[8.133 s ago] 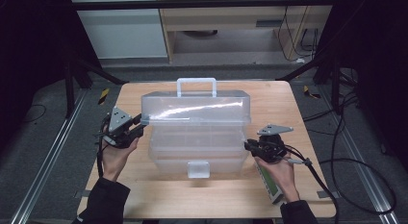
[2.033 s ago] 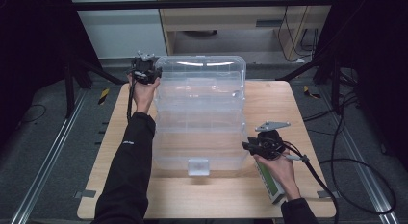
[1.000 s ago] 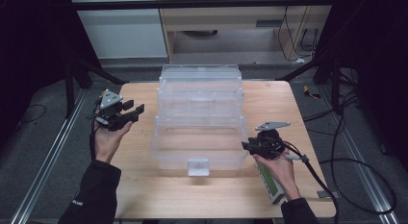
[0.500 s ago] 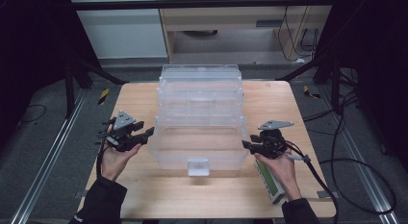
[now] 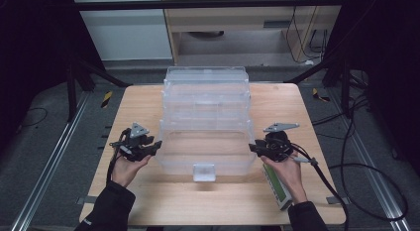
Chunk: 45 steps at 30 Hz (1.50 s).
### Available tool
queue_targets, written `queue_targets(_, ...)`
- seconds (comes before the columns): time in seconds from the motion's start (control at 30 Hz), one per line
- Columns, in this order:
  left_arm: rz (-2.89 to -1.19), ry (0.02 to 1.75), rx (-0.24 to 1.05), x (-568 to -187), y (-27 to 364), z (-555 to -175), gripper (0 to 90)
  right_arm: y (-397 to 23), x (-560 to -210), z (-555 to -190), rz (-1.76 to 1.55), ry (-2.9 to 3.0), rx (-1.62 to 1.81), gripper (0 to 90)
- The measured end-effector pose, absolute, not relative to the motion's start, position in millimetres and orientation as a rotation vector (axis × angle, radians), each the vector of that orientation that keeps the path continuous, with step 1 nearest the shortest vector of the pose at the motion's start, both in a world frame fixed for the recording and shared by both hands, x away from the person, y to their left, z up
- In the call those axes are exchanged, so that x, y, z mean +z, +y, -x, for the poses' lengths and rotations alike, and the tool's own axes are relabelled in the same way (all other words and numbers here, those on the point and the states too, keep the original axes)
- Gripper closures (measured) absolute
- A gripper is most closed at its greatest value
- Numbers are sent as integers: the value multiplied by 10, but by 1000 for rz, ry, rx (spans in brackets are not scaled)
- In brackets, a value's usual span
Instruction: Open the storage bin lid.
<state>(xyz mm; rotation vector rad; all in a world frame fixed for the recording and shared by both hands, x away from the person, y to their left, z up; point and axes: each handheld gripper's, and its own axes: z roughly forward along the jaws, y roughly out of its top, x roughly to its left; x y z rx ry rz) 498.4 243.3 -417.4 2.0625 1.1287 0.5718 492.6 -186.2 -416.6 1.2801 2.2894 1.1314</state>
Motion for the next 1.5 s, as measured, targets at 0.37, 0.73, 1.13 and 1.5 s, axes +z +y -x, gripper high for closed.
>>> queue_targets(0.37, -2130, 1163, 547, -4278, 2331, -5013, 676, -1853, -4174, -4926, -1280, 2287, 1129, 652)
queue_targets(0.73, -2150, 1178, 565, -4254, 2320, -4958, 699, -1842, -4155, -4860, -1284, 2290, 1125, 676)
queue_targets(1.13, -2155, 1178, 580, -4250, 2310, -4917, 699, -1827, -4141, -4802, -1285, 2295, 1109, 688)
queue_targets(1.5, -2157, 1177, 584, -4244, 2310, -4848, 697, -1795, -4124, -4739, -1278, 2297, 1070, 691)
